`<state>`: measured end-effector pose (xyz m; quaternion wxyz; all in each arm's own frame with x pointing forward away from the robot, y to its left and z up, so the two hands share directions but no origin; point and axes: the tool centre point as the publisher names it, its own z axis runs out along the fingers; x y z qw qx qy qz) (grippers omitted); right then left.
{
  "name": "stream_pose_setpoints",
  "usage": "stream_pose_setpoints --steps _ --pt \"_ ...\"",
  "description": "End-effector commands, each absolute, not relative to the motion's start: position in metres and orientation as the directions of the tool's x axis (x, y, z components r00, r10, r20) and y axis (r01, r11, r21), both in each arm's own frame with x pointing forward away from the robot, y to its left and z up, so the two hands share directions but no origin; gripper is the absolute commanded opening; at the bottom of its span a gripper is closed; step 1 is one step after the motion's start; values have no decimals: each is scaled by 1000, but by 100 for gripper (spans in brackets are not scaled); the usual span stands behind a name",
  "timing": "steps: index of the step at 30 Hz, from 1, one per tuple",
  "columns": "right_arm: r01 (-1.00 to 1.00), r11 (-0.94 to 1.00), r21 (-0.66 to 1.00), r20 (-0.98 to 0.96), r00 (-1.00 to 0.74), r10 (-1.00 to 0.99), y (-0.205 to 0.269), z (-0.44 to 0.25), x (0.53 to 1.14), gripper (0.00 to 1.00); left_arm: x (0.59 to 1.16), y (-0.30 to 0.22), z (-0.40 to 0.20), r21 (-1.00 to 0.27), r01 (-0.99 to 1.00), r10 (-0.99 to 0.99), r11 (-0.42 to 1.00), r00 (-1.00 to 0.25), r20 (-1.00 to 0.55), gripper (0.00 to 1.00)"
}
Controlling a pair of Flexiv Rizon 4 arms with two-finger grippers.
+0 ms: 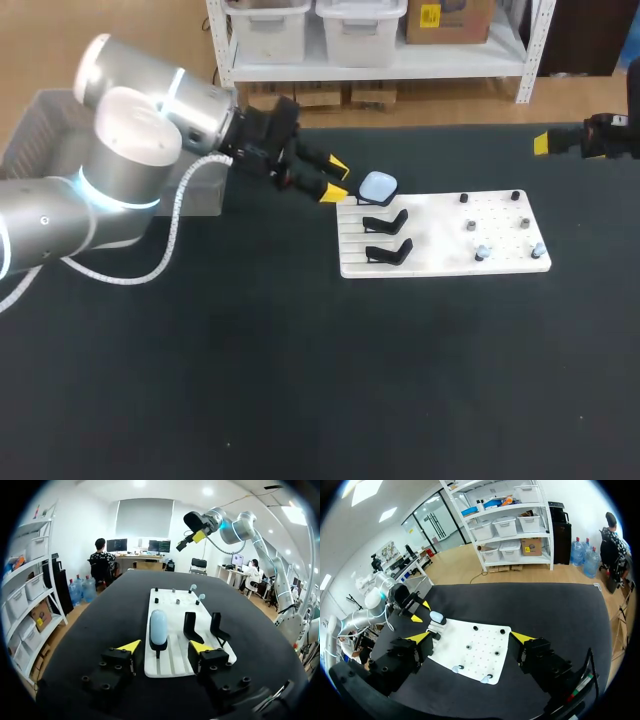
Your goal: Pick up each earbud case from the left stands, insert the matching earbuds, close the lid, and place the case in the box.
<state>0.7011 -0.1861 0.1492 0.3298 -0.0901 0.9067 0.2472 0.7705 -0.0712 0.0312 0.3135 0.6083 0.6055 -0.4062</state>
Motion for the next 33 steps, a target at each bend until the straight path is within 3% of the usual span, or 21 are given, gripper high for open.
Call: stream_pose_setpoints --steps 1,18,33 --pt "-326 862 388 -642 -766 -1 -186 150 701 100 779 -78 26 -116 989 482 -88 -60 -874 56" --pt "-326 862 388 -642 -766 -1 -186 150 701 100 789 -94 20 -123 984 478 -127 -48 -877 64" --pt "-326 862 388 -642 -766 -1 -186 150 701 100 783 -103 20 -130 980 443 -150 -51 -895 57"
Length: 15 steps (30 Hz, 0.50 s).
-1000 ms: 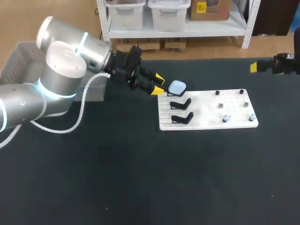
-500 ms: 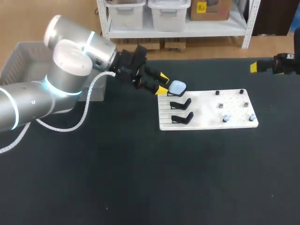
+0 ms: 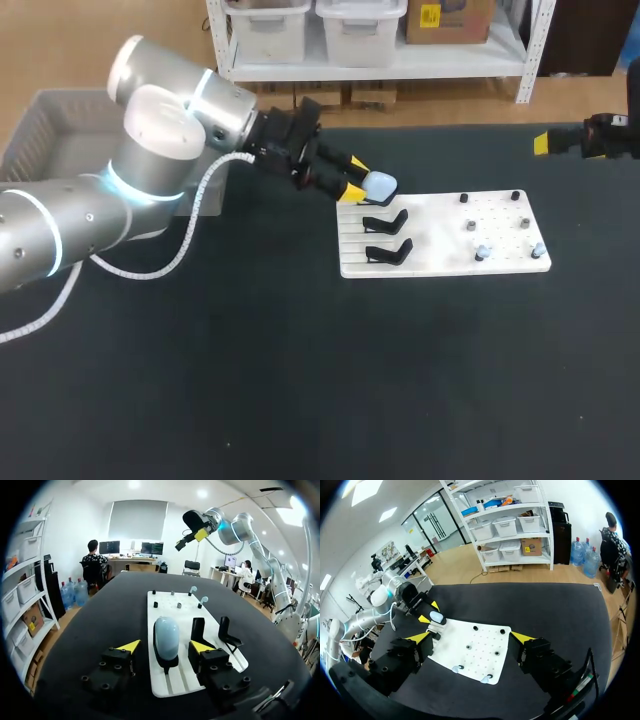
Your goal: Pick up each earbud case from the left stands, insert the matching earbuds, close the lid, and place the case in the box.
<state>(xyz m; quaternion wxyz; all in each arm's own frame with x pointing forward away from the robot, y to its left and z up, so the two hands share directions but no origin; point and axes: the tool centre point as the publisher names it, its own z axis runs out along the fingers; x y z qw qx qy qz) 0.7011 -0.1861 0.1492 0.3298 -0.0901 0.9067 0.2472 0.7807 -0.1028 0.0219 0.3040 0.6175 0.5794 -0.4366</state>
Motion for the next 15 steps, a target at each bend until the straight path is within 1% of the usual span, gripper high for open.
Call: stream_pose_setpoints --steps 1,9,15 --pt "-326 862 388 -642 -766 -1 -186 150 701 100 783 -104 21 -130 980 442 -150 -51 -895 57" --pt "-326 862 388 -642 -766 -1 -186 150 701 100 778 -105 20 -130 979 440 -155 -50 -897 56" --pt "-326 862 388 -642 -766 -1 -186 150 701 100 774 -105 20 -129 982 437 -139 -56 -898 52"
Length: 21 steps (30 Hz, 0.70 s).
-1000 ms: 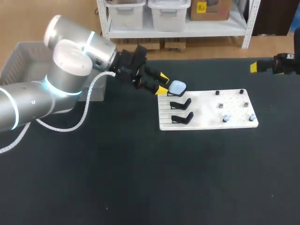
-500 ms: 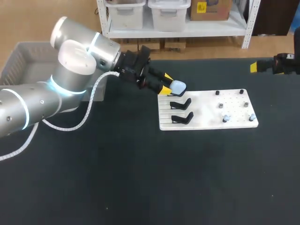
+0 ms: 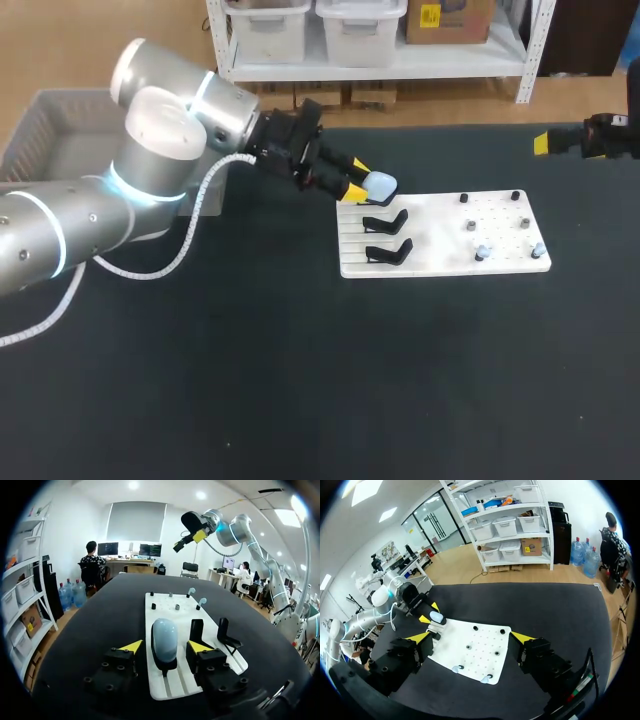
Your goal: Pick up each earbud case from the left stands, insert the matching earbuds, close the lid, and place the case in the box.
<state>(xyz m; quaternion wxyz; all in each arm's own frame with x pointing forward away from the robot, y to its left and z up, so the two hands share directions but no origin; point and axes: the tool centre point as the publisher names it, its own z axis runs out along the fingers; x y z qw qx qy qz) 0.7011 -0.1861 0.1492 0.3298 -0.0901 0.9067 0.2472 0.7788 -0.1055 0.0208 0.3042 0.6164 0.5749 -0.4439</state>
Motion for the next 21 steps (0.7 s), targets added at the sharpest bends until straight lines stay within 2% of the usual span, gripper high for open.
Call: stream_pose_setpoints --steps 1,21 --pt "-326 862 388 -642 -766 -1 -186 150 701 100 773 -105 20 -126 983 442 -135 -55 -895 51" --pt "-326 862 388 -642 -766 -1 -186 150 701 100 767 -105 19 -117 988 446 -98 -62 -893 49"
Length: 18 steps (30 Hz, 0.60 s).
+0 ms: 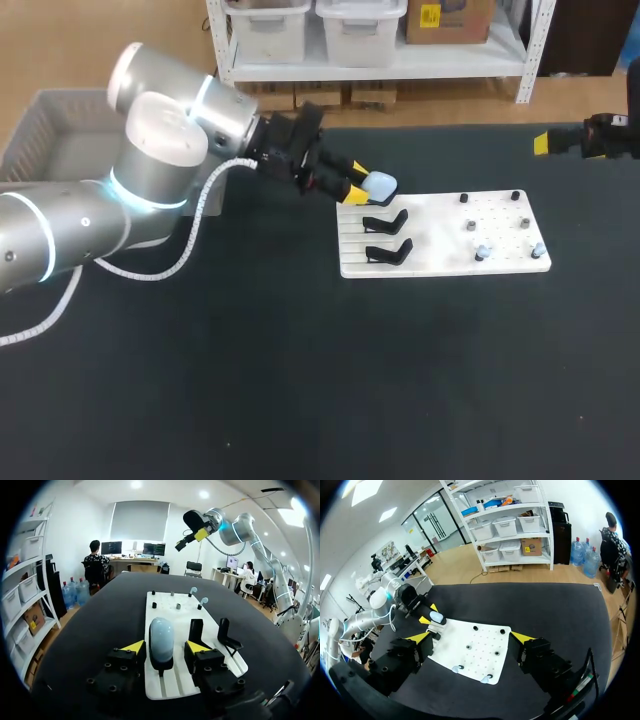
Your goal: Pick up each earbud case from the left stands, insert the matching earbuds, close the lid, and place the case in the box.
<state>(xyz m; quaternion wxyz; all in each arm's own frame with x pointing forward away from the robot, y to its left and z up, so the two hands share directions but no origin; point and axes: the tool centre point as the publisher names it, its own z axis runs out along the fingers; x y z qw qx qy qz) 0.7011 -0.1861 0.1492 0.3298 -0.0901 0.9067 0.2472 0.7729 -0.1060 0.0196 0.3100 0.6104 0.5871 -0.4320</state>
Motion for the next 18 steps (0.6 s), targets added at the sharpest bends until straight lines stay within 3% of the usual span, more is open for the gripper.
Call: stream_pose_setpoints --steps 1,18 --pt "-326 862 388 -642 -766 -1 -186 150 701 100 767 -105 18 -118 988 445 -97 -63 -893 49" --pt "-326 862 388 -642 -766 -1 -186 150 701 100 776 -107 17 -111 990 443 -91 -59 -895 47"
